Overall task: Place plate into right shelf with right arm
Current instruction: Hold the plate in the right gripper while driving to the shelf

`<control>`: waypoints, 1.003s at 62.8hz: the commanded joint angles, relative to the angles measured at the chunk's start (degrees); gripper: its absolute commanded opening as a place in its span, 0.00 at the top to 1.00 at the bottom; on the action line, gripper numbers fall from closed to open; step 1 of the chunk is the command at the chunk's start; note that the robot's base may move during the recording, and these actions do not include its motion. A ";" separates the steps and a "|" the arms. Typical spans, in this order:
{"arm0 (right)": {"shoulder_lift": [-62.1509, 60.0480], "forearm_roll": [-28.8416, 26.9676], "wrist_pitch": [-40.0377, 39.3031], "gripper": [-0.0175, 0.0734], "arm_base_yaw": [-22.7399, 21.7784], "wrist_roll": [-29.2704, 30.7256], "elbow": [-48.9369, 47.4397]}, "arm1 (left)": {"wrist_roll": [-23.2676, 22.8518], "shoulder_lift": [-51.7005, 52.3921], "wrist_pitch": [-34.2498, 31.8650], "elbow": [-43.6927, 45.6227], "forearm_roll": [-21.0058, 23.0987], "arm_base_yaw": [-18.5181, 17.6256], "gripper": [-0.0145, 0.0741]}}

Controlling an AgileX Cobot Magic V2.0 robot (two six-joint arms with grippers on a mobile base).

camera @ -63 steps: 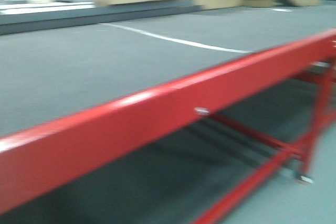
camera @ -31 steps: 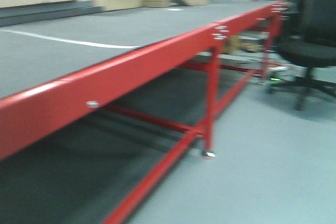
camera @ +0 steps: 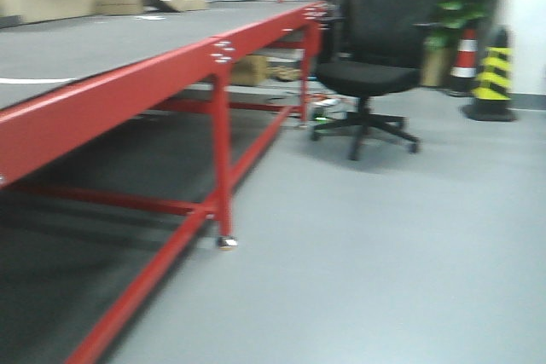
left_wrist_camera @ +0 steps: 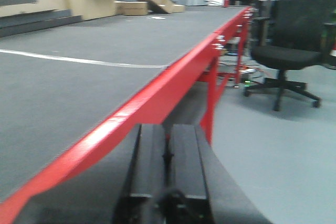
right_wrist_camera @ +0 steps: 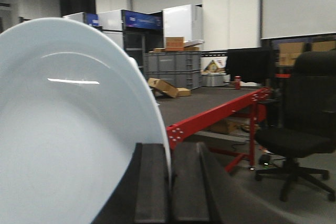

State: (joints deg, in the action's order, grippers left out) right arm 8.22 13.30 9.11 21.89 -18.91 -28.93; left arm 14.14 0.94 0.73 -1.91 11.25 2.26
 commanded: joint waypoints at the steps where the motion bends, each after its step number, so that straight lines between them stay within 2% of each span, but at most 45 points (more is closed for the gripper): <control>1: 0.78 0.78 -5.70 0.75 -0.30 0.37 -1.73 | -0.14 0.63 -5.10 -0.45 0.12 -0.34 0.89; 63: 0.96 0.78 -5.70 0.75 -0.30 0.37 -1.64 | -0.14 0.38 -4.97 -0.45 0.12 -0.34 0.89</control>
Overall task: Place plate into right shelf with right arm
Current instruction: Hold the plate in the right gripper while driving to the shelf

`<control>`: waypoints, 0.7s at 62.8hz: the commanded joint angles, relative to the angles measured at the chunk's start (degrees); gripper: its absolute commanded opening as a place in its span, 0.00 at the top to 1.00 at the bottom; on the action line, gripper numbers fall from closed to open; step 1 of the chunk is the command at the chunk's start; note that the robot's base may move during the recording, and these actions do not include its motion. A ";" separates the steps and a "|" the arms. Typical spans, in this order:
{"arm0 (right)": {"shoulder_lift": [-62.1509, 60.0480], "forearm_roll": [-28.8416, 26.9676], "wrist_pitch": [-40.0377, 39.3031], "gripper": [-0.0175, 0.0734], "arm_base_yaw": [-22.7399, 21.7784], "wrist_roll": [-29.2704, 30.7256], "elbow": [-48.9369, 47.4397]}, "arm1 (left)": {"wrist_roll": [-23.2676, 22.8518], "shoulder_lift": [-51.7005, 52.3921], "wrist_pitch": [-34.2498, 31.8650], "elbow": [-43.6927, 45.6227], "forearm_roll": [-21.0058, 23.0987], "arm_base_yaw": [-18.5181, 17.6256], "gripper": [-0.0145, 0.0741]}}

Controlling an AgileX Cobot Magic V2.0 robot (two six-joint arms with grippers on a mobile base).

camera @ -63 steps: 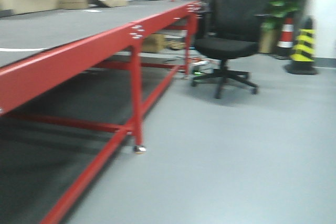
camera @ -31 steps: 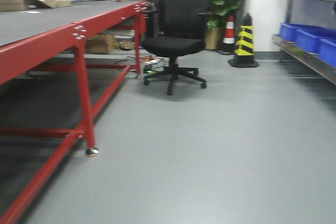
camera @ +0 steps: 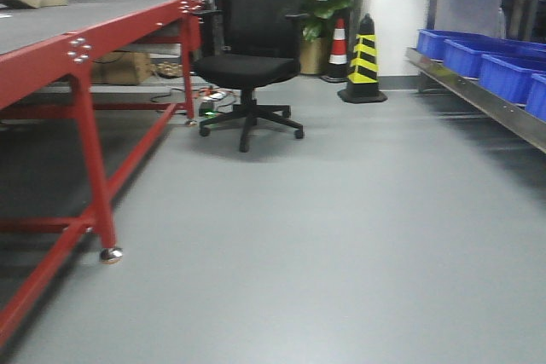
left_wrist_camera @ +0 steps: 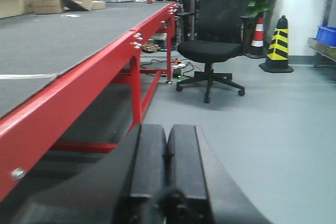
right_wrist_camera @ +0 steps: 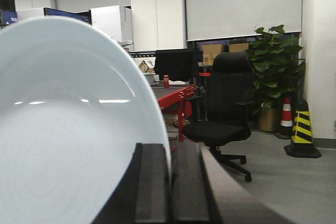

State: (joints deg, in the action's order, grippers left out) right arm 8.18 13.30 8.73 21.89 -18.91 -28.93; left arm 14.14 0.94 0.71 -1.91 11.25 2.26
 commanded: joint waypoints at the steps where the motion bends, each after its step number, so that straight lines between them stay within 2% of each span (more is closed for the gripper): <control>1: 1.00 0.78 -5.32 0.75 -0.30 0.37 -1.64 | -0.14 0.38 -4.95 -0.45 0.12 -0.34 0.89; 44: 1.01 0.78 -5.32 0.75 -0.30 0.37 -1.64 | -0.14 0.38 -4.95 -0.45 0.12 -0.34 0.89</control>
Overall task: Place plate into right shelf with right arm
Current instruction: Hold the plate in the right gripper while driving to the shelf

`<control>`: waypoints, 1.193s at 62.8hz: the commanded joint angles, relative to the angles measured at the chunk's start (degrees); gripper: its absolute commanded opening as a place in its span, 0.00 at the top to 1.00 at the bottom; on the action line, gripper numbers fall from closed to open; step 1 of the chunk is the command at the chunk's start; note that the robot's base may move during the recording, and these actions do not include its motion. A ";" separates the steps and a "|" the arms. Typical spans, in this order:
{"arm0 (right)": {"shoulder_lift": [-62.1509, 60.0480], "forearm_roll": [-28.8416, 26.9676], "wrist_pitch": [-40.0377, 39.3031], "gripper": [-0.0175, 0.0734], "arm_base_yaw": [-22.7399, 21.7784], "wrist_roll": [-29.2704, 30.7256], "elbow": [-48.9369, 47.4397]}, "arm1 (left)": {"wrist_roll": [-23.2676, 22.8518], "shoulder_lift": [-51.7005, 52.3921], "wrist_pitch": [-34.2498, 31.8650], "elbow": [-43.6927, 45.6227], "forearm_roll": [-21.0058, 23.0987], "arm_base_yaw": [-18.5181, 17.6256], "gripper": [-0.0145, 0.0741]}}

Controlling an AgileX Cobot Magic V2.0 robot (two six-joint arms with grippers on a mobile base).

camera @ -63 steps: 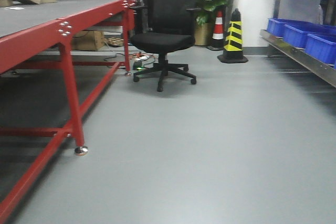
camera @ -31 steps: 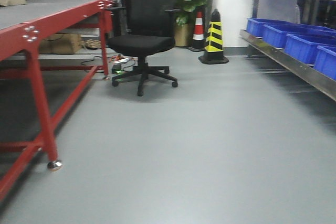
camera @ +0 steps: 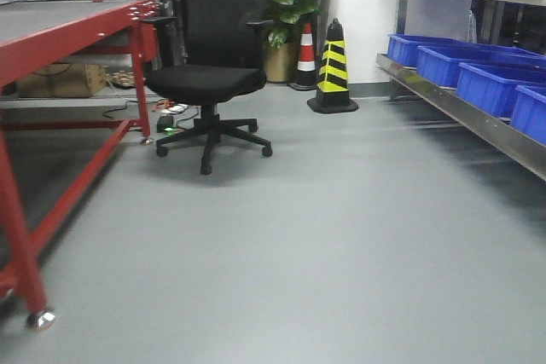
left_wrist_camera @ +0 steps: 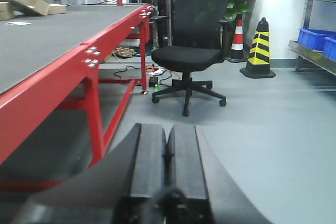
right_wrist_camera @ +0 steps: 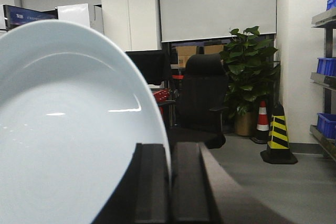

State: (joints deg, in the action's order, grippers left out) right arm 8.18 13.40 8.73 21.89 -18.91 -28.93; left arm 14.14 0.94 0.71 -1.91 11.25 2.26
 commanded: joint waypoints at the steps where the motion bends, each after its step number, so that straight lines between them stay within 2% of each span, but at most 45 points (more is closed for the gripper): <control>1: 1.01 0.67 -5.32 0.75 -0.30 0.37 -1.64 | -0.14 0.38 -4.95 -0.45 0.12 -0.34 0.89; 75: 1.01 0.67 -5.31 0.75 -0.24 0.37 -1.64 | -0.14 0.65 -4.95 -0.45 0.12 -1.22 0.89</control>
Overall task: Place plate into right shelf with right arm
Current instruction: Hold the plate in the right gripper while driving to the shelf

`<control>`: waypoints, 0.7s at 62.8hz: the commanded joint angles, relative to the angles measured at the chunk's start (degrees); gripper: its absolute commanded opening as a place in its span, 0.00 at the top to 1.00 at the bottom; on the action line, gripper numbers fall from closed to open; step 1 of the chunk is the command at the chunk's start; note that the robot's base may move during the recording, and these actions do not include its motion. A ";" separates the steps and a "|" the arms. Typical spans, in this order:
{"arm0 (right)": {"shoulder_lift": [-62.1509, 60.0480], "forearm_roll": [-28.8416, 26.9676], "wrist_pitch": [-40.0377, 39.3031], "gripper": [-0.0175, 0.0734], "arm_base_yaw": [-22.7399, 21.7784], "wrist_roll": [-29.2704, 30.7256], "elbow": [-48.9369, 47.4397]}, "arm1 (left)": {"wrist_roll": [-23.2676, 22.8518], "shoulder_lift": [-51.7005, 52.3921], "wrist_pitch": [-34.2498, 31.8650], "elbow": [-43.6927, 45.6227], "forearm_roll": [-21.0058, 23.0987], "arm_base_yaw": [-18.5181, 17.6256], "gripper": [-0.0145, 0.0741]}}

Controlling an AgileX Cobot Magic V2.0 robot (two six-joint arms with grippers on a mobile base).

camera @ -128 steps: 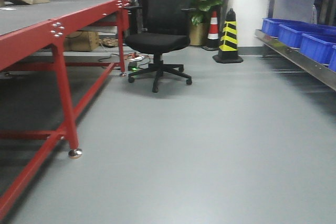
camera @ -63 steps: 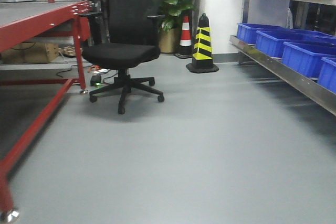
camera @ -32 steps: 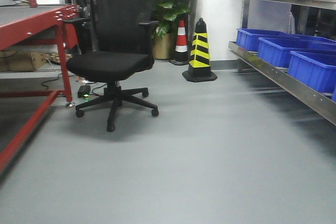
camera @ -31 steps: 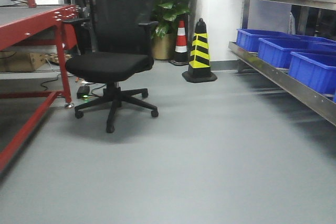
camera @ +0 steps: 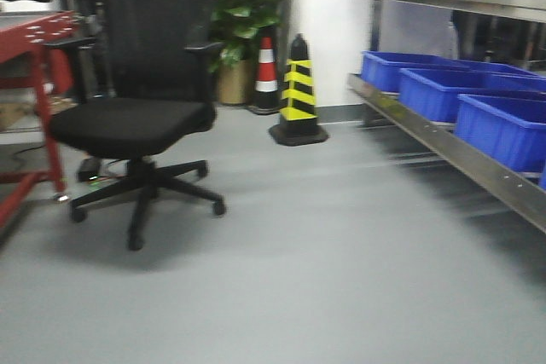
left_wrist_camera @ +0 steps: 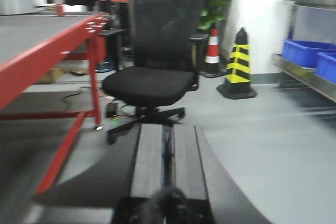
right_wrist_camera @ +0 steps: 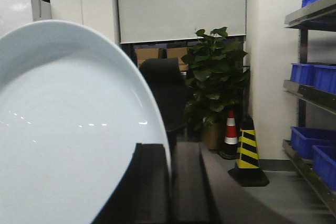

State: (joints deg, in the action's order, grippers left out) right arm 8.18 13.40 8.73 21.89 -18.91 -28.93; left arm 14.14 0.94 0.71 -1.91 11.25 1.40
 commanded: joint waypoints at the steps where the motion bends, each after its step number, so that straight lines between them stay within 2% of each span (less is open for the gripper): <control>1: 1.01 0.67 -5.31 0.75 -0.24 0.37 -1.64 | -0.14 0.65 -4.95 -0.45 0.12 -0.36 0.89; 44: 1.01 0.67 -5.32 0.75 -0.25 0.37 -1.64 | -0.14 0.65 -4.95 -0.45 0.12 -0.36 0.89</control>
State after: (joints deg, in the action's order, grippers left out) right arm 8.18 13.40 8.73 21.89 -18.91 -28.93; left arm 14.14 0.94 0.71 -1.91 11.25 1.40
